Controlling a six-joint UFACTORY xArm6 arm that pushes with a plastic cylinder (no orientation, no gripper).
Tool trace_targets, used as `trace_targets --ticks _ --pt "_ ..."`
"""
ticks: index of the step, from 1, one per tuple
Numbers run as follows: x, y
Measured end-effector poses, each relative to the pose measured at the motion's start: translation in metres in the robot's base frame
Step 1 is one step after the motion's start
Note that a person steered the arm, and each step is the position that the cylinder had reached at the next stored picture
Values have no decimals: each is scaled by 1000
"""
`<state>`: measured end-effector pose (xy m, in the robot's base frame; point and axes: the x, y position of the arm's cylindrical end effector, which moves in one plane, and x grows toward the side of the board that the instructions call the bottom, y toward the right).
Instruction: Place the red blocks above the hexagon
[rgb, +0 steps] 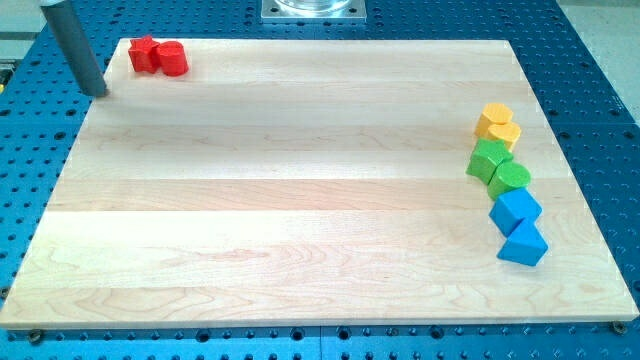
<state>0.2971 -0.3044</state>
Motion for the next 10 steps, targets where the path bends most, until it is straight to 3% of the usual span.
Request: trace_targets --ticks 1,2,4,5,6,7,9,10 --pt "-63 25" --pt "-68 87" --pt "51 308" --pt "53 304" --pt "82 321" --pt "77 345" --pt "41 485" --pt "64 458"
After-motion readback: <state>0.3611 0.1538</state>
